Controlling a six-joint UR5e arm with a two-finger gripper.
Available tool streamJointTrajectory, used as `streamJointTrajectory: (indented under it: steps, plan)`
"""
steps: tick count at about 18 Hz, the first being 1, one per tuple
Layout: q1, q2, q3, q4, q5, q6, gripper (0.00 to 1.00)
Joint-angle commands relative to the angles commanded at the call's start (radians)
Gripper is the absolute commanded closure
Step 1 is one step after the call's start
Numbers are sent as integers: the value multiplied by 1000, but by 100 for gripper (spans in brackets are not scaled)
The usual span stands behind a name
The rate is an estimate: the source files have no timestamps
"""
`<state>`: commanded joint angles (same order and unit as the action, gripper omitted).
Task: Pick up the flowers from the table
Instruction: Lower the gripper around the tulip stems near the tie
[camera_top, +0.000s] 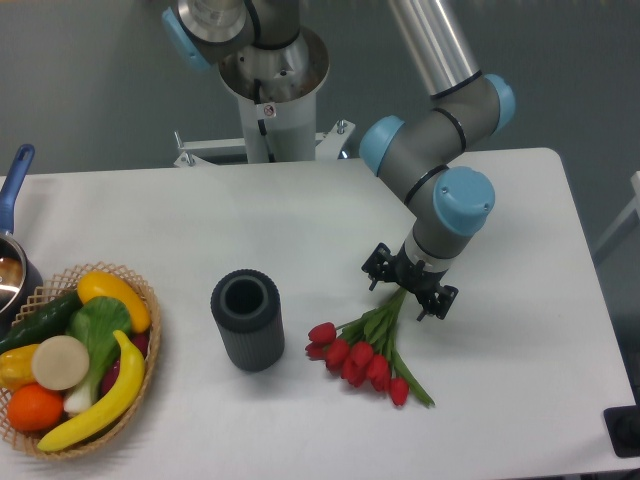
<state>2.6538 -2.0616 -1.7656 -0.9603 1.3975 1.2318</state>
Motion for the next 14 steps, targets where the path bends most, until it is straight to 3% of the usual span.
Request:
streamJointTrajectory:
  steps: [6, 9, 12, 14]
  plan:
    - [-8, -8, -2, 5, 0, -2, 1]
    - [-18, -14, -18, 55, 2, -14, 12]
    - [-18, -14, -18, 57, 8, -14, 27]
    - [-18, -11, -17, 57, 8, -14, 32]
